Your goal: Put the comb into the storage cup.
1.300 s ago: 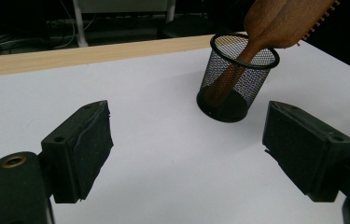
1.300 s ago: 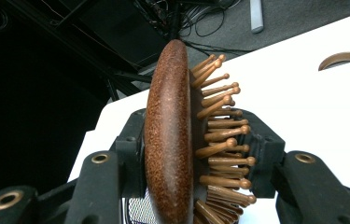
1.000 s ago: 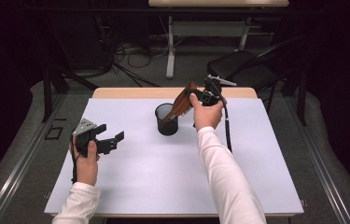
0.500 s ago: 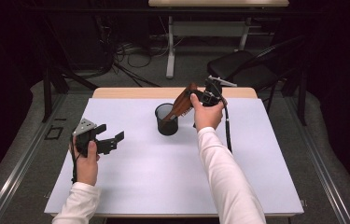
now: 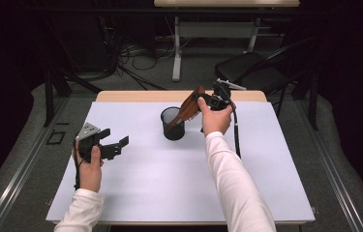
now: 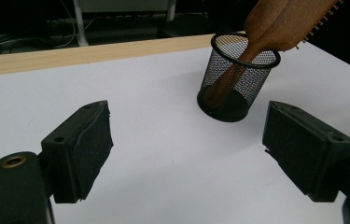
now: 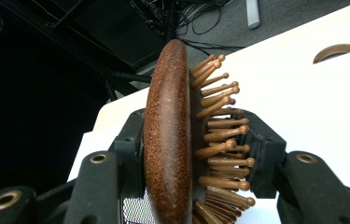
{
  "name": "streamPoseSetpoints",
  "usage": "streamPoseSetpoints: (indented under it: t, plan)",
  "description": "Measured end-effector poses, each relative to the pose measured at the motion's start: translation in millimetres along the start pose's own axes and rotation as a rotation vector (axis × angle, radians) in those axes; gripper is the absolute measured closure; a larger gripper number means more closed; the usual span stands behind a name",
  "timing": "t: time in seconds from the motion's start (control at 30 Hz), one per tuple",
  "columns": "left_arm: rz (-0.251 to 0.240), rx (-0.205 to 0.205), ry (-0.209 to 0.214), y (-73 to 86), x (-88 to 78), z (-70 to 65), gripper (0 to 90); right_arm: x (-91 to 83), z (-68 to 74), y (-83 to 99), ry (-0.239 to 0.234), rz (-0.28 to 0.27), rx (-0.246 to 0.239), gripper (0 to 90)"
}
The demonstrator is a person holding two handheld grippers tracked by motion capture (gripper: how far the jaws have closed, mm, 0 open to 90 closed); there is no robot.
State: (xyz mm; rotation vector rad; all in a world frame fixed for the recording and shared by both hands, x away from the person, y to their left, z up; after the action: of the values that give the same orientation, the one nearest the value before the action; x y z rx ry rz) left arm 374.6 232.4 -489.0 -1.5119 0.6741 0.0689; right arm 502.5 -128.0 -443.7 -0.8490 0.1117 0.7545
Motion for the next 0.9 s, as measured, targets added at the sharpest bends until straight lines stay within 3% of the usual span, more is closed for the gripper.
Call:
streamPoseSetpoints:
  t: [0.9]
  plan:
    - [0.003, 0.002, -0.002, 0.4, 0.6, -0.8, 15.8, -1.0, -4.9, 1.5, -0.024, -0.013, -0.033, 47.7]
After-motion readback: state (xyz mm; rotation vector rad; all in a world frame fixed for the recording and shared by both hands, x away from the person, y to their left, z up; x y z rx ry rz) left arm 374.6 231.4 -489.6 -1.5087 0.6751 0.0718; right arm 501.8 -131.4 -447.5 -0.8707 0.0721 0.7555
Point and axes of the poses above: each handheld gripper's, and its own axes: x roughly forward along the jaws, y roughly out of its underside, z roughly to its left, the point moved 2 cm from there along x, roughly forward along the jaws, and after that the axes turned 10 degrees about -y, right-handed, at the moved point
